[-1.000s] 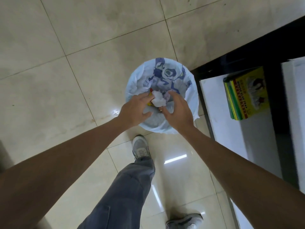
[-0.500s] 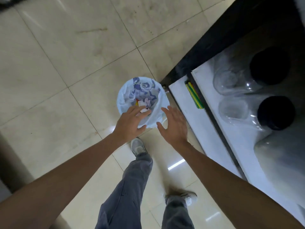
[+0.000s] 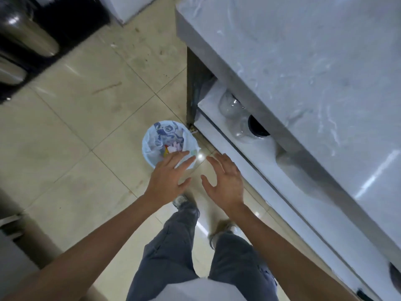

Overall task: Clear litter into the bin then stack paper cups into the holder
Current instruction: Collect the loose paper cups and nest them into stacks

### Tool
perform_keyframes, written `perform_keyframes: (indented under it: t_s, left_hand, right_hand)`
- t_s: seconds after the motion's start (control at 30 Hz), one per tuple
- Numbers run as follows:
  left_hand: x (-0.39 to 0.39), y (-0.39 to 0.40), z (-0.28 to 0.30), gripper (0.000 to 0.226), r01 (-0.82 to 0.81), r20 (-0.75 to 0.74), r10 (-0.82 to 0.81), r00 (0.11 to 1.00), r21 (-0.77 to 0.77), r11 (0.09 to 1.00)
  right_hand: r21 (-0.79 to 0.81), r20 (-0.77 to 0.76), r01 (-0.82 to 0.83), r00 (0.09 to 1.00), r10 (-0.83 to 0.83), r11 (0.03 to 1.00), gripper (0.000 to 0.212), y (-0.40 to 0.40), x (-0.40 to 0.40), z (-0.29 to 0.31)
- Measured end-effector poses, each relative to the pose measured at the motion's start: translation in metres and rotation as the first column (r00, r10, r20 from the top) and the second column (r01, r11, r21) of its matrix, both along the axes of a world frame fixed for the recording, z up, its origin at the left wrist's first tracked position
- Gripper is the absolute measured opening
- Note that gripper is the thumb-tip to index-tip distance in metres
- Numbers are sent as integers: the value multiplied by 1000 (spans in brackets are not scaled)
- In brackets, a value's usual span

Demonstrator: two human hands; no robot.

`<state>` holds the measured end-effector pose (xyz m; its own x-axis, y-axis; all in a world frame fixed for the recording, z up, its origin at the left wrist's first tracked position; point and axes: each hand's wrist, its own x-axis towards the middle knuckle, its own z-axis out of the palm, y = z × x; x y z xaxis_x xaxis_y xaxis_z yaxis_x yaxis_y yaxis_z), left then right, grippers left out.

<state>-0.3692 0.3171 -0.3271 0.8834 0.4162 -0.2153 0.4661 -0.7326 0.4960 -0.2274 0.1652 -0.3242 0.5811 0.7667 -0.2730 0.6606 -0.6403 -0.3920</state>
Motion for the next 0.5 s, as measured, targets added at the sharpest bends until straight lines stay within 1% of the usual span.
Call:
perform_keyframes:
  t_s: [0.1,0.17,0.27,0.4,0.5]
  left_hand:
    - [1,-33,22,62,0,16,-1,1000,32,999]
    - [0,-54,36,66,9,12,-10,1000,86,996]
    - [0,-84,60,68,-73,30,70,997,106,992]
    - [11,-116,98,66,-118,140,99,985,130,985]
    - [27,-134,125,61,-113,241,80,967,129,985]
  right_hand:
    - [56,-22,24,1000,-22,998,58,-22,2,25]
    - [105,-50,27,998,-22,994,58,-41,4,40]
    - [177,-60,4,998,7,984,59,-66,10,63]
    - [325,17,-45,999,41,945,58,-94,23,96]
    - [409,50,-81,997,67,909,53,-116,31,121]
